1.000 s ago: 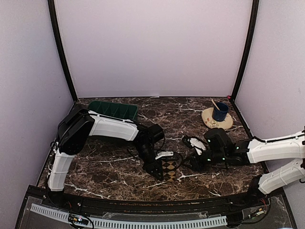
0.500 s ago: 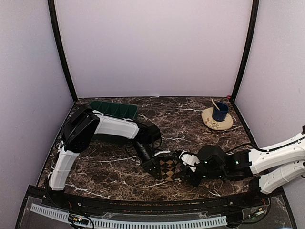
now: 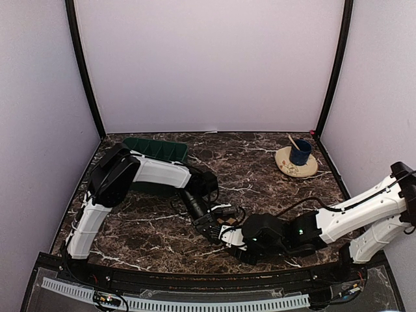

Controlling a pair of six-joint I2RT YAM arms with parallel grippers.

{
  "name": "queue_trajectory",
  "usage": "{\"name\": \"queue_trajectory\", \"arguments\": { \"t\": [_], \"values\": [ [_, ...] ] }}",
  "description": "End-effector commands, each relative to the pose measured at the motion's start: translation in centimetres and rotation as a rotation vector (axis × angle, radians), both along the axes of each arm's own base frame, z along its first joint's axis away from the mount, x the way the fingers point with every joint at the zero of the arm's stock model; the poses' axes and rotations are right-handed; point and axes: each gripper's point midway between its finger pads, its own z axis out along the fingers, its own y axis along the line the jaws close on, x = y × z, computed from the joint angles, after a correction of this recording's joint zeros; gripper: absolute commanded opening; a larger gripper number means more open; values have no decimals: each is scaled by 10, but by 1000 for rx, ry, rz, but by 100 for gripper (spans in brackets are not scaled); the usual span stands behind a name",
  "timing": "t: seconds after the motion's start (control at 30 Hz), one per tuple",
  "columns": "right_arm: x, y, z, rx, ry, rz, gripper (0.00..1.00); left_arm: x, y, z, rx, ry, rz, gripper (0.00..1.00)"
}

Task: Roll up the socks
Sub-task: Roll the sock at the center of the board.

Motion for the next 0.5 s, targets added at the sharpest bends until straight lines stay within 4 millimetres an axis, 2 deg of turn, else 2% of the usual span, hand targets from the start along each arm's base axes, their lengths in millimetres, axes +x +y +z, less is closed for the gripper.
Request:
{"name": "queue_trajectory", "arguments": {
  "t": [0.0,0.47],
  "values": [
    [5,7,-1,-69,-85,36,44,1,12,-19,83,1,-8,0],
    [9,5,-30,-236,-148,115,49,1,11,-19,85,21,-4,0]
  ]
}}
